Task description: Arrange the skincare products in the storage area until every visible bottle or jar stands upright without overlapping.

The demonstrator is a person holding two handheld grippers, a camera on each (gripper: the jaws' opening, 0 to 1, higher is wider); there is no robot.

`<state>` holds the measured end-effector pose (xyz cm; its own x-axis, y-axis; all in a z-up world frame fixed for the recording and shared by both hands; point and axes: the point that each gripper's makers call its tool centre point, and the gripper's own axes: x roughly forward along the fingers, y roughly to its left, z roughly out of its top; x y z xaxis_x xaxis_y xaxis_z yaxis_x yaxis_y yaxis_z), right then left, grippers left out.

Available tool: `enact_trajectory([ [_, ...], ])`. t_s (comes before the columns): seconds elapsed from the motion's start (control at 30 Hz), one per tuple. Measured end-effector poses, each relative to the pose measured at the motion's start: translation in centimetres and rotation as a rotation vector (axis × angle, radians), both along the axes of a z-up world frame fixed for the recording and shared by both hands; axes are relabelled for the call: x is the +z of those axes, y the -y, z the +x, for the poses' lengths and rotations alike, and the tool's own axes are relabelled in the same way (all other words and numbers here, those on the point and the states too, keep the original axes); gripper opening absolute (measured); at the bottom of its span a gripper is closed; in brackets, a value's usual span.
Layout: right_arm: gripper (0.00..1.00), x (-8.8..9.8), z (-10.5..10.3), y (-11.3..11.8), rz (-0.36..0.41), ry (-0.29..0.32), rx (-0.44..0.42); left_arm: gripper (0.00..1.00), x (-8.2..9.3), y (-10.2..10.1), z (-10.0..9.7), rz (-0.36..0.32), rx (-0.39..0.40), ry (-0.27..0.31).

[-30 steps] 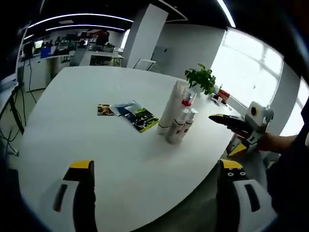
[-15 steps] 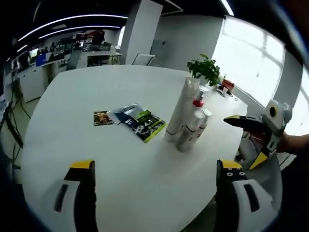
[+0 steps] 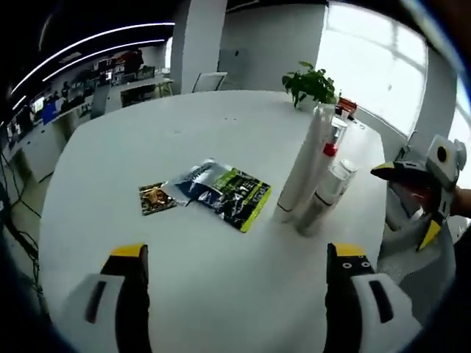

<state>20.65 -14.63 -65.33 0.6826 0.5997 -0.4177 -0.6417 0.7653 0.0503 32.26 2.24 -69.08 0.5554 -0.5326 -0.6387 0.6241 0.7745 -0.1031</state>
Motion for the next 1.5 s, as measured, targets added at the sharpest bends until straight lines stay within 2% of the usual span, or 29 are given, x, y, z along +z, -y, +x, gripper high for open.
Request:
enact_trajectory([
  [0.17, 0.96, -0.2, 0.2, 0.4, 0.002, -0.012, -0.021, 0.93, -0.6, 0.8, 1.6, 0.041, -0.068, 0.004],
  [0.27, 0.96, -0.3, 0.3, 0.5, 0.001, -0.018, -0.031, 0.93, -1.0, 1.4, 3.2, 0.051, -0.107, 0.017],
  [0.37, 0.96, -0.3, 0.4, 0.7, 0.007, -0.025, -0.043, 0.91, -1.6, 1.5, 4.5, 0.111, -0.151, 0.028],
  [0.4, 0.96, -0.3, 0.5, 0.8, 0.009, -0.028, -0.047, 0.91, -1.7, 1.7, 4.9, 0.131, -0.155, 0.037],
  [0.57, 0.95, -0.5, 0.6, 1.2, 0.012, -0.037, -0.063, 0.9, -2.0, 1.9, 7.9, 0.132, -0.145, 0.054],
  [0.7, 0.95, -0.6, 0.5, 1.2, 0.007, -0.041, -0.07, 0.84, -1.8, 2.7, 9.7, 0.129, -0.126, 0.078],
  [0.77, 0.95, -0.7, 0.5, 1.2, 0.008, -0.045, -0.074, 0.83, -2.3, 3.3, 11.1, 0.149, -0.141, 0.088],
  [0.87, 0.95, -0.8, 0.5, 1.4, 0.011, -0.051, -0.081, 0.81, -3.2, 4.3, 11.9, 0.184, -0.175, 0.103],
  [1.07, 0.95, -0.7, 0.5, 1.9, 0.023, -0.056, -0.102, 0.75, -4.0, 6.9, 12.6, 0.202, -0.249, 0.124],
  [1.17, 0.95, -0.8, 0.6, 2.0, 0.025, -0.059, -0.107, 0.66, -4.7, 7.9, 13.2, 0.203, -0.329, 0.129],
  [1.2, 0.95, -0.8, 0.6, 2.0, 0.025, -0.062, -0.108, 0.64, -4.6, 8.7, 12.2, 0.209, -0.366, 0.132],
  [1.33, 0.95, -0.9, 0.7, 2.1, 0.025, -0.062, -0.116, 0.61, -5.8, 9.5, 11.6, 0.228, -0.415, 0.09],
  [1.4, 0.95, -0.9, 0.8, 2.2, 0.023, -0.064, -0.121, 0.6, -6.7, 9.1, 11.3, 0.242, -0.433, 0.055],
  [1.47, 0.95, -0.9, 0.8, 2.3, 0.028, -0.064, -0.125, 0.6, -6.7, 9.3, 11.2, 0.2, -0.425, 0.039],
  [1.5, 0.95, -0.9, 0.8, 2.3, 0.027, -0.065, -0.126, 0.61, -6.6, 9.0, 11.5, 0.214, -0.415, 0.053],
])
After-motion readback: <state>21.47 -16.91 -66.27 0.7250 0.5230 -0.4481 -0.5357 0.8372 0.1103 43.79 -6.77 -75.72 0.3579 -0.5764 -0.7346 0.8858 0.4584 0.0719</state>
